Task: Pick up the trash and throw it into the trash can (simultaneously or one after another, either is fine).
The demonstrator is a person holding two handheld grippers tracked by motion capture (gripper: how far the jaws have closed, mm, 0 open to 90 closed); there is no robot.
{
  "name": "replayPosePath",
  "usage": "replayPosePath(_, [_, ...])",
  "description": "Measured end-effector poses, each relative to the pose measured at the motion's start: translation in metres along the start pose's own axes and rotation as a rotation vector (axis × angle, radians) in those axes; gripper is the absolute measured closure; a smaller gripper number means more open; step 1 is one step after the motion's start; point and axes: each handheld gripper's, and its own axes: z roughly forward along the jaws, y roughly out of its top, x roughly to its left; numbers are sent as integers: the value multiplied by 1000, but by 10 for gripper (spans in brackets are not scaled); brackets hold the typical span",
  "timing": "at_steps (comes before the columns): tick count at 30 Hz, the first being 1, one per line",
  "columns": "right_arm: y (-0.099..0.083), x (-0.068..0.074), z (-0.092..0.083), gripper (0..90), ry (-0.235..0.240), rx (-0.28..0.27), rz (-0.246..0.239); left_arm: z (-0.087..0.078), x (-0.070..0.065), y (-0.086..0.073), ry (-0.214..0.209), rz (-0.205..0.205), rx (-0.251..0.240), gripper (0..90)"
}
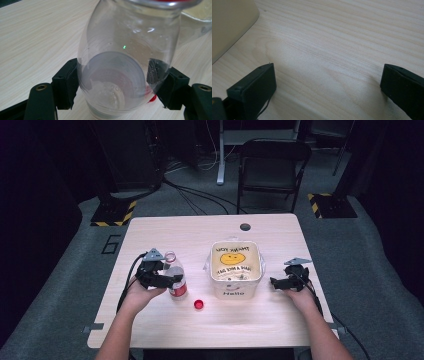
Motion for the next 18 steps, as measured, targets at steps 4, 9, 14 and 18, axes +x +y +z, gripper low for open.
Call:
replayPosePath(4, [0, 0, 0, 0, 2, 2, 2, -5, -2, 5, 0, 15, -3, 281])
replayPosePath(9, [0, -1, 0, 0, 2, 2, -8, -12, -6, 11, -4, 25, -15, 281])
replayPosePath(14, [0, 0, 0, 0, 0, 1, 6, -19, -9, 18, -10, 36, -13, 282])
replayPosePath(18, [0, 0, 0, 0, 3, 3, 0, -25, -12, 24, -15, 42, -26, 283])
